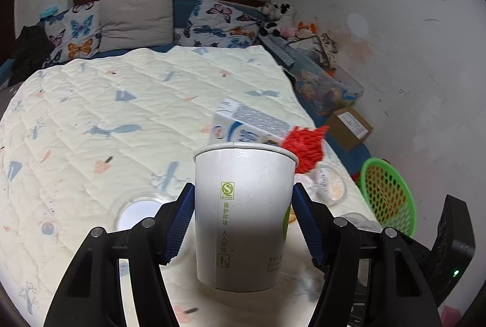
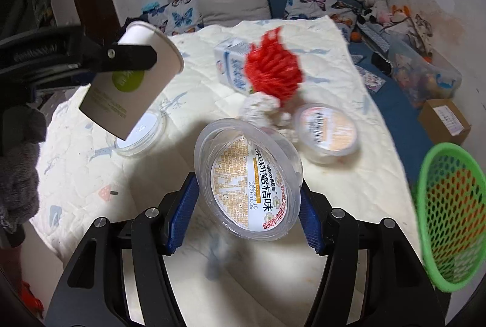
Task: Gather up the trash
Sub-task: 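Carry the plastic tub into the green basket and open the right gripper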
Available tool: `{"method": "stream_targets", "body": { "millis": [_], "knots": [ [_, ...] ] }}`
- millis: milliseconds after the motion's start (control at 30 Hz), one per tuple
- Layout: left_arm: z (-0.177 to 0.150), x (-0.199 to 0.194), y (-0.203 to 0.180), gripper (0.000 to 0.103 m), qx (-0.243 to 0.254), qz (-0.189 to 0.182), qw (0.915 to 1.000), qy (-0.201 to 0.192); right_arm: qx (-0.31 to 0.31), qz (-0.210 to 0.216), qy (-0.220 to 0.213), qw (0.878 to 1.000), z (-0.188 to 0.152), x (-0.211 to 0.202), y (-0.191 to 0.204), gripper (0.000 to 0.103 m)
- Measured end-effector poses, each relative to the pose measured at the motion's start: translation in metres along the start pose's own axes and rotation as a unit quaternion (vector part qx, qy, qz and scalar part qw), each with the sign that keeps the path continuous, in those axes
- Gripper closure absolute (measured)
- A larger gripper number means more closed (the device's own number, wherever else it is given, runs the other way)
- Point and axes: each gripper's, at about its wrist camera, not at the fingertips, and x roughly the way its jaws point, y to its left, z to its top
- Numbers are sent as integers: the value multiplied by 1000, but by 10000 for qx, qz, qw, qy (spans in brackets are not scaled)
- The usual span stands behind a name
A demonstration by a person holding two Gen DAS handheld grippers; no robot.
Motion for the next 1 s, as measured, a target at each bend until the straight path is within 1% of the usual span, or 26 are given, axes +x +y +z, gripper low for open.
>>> {"method": "stream_targets", "body": {
  "millis": [167, 300, 533, 667, 867, 1000],
  "knots": [
    [1, 8, -31, 40, 224, -224, 9995, 73, 231, -244, -142, 9993, -8, -26, -31, 41],
    [3, 19, -58, 40, 409, -408, 9982, 166, 530, -585, -212, 9967, -17, -43, -69, 41],
    [9, 43, -118, 40, 775, -786, 9934, 313, 1069, -1244, -238, 9862, -38, -69, -142, 41],
    [12, 55, -147, 40, 959, -918, 9904, 384, 1301, -1520, -218, 9795, -50, -77, -178, 41],
    [12, 75, -184, 40, 1178, -1043, 9860, 544, 1627, -1756, -179, 9708, -66, -82, -223, 40],
    [12, 86, -205, 40, 1302, -1102, 9834, 622, 1801, -1856, -134, 9659, -74, -81, -243, 40]
  ]
}}
